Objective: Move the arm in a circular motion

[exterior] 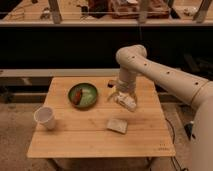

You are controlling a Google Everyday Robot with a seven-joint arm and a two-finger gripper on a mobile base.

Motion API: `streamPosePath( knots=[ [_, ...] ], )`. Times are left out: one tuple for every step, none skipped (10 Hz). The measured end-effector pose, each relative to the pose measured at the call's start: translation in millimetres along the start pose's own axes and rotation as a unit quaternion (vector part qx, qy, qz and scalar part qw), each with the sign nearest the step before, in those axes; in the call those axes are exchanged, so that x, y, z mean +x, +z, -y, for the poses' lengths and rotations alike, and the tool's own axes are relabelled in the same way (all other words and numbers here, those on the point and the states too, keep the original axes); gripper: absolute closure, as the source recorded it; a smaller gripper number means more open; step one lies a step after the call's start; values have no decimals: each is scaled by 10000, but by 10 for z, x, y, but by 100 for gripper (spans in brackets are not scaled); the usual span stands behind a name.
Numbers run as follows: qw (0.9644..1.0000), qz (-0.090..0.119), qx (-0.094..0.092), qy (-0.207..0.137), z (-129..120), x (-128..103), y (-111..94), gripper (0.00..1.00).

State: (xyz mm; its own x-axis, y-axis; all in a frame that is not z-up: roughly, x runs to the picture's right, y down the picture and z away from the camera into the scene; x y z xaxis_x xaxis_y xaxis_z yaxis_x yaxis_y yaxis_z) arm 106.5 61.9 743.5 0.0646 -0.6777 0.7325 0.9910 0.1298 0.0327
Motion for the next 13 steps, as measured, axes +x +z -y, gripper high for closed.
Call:
streamPosePath(
  knots=[
    [9998,-55,108,165,-176,-27,43,20],
    [9989,-124,241,388,-441,-79,108,20],
    [9973,-169,371,603,-747,-183,194,20],
    [9964,-197,431,709,-983,-287,242,20],
    [9960,-217,471,721,-1108,-350,257,20],
    [9959,-232,512,712,-1241,-437,277,20],
    [9960,-244,530,677,-1286,-507,281,20],
    [9962,-234,540,637,-1330,-629,295,20],
    [9968,-216,545,547,-1292,-777,303,20],
    [9972,-199,550,469,-1229,-880,314,20],
    [9975,-169,566,396,-1101,-1009,335,20],
    [9977,-115,581,337,-927,-1166,373,20],
    [9978,-40,605,252,-653,-1343,434,20]
  ],
)
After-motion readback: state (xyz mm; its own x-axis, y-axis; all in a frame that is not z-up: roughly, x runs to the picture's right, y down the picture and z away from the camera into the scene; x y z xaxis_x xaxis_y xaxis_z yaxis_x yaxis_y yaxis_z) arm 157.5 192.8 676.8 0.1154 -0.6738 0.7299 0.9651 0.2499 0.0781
